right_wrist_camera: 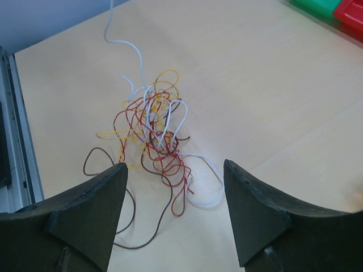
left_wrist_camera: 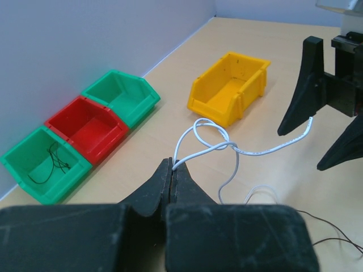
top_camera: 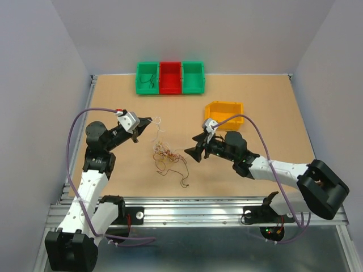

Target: Untangle the cables

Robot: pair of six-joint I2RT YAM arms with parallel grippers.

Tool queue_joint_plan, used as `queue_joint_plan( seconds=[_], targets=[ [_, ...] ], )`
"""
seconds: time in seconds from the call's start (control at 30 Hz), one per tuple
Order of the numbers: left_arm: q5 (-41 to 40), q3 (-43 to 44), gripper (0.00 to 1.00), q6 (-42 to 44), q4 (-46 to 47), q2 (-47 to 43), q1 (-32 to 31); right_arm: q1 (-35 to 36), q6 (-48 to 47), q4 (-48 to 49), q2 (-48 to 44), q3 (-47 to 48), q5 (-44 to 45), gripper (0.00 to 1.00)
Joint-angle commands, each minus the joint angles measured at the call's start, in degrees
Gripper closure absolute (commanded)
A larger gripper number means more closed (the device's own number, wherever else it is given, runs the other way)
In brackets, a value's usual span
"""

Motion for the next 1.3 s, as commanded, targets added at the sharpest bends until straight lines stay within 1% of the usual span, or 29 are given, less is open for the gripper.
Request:
queue_joint_plan(
  seconds=[0.0, 0.13, 0.4, 0.47, 0.57, 0.73, 0.8, 0.83, 0.87, 0.93, 0.97, 1.0, 1.03, 1.1, 1.13, 1.17, 1.2, 1.23, 1.27],
  targets=[
    [1.55, 2.19, 1.00, 0.95, 0.33, -2.00, -0.57, 0.07, -0.39, 8.70, 4.23, 6.21, -1.77, 0.26],
    [2.16, 3.60, 1.00, 0.86, -1.42, -1.57, -0.74, 0.07, 1.19, 12.03, 11.17, 10.42, -5.10, 0.24],
    [2.69, 4.39, 1.00, 1.21, -2.92, -2.18, -0.92, 0.33, 1.63, 15.65, 19.88, 18.16, -8.01, 0.25],
    [2.69, 4.83, 1.00, 0.86, -3.10, -2.27, -0.92, 0.69, 1.90, 16.79, 21.46, 20.18, -10.38, 0.25],
    [2.69, 6.49, 1.00, -0.28, -3.45, -1.92, -0.92, 1.82, 1.81, 18.28, 24.72, 22.90, -12.93, 0.26],
    [2.51, 11.06, 1.00, -1.77, -4.24, -1.22, -1.09, 3.94, 0.75, 18.64, 30.52, 27.12, -13.28, 0.27],
    [3.22, 13.17, 1.00, -3.79, -4.15, -0.51, -1.18, 4.46, 1.37, 18.73, 33.42, 28.53, -12.94, 0.30],
    [3.39, 16.14, 1.00, -4.41, -4.24, -0.25, -1.36, 4.64, 1.54, 18.64, 34.30, 29.75, -13.02, 0.32],
    [3.57, 17.91, 1.00, -5.11, -4.42, 0.36, -1.36, 4.90, 1.81, 18.73, 35.96, 30.20, -13.28, 0.35],
    [2.61, 24.58, 1.00, -5.73, -4.68, 1.24, -1.53, 5.52, 1.98, 18.73, 37.29, 30.99, -13.11, 0.38],
    [1.99, 27.13, 1.00, -5.99, -4.68, 2.81, -1.53, 5.61, 2.16, 18.73, 37.73, 31.00, -12.94, 0.43],
    [1.12, 29.85, 1.00, -6.17, -4.85, 3.70, -1.53, 5.78, 2.25, 18.73, 38.25, 31.00, -12.67, 0.45],
    [0.06, 35.62, 1.00, -6.17, -5.03, 4.66, -1.53, 5.96, 2.25, 18.73, 39.04, 30.74, -12.50, 0.48],
    [-4.33, 41.62, 1.00, -6.08, -5.21, 7.82, -1.53, 6.05, 2.25, 18.81, 39.49, 30.30, -11.88, 0.53],
    [-7.82, 48.27, 1.00, -5.39, -6.34, 9.06, -1.53, 6.05, 2.34, 18.90, 39.49, 29.60, -11.44, 0.55],
    [-9.60, 52.16, 1.00, -5.21, -7.39, 10.46, -1.53, 6.05, 2.08, 18.99, 39.23, 29.24, -11.27, 0.56],
    [-11.09, 56.12, 1.00, -5.12, -8.71, 13.69, -1.53, 6.05, 2.07, 19.08, 38.97, 28.72, -10.92, 0.59],
    [-12.15, 64.42, 1.00, -4.51, -12.20, 15.47, -1.53, 6.05, 1.99, 19.17, 38.27, 28.28, -10.65, 0.61],
    [-13.82, 68.51, 1.00, -4.50, -13.89, 18.97, -1.53, 6.05, 1.64, 19.25, 37.91, 27.32, -10.21, 0.61]
  ],
)
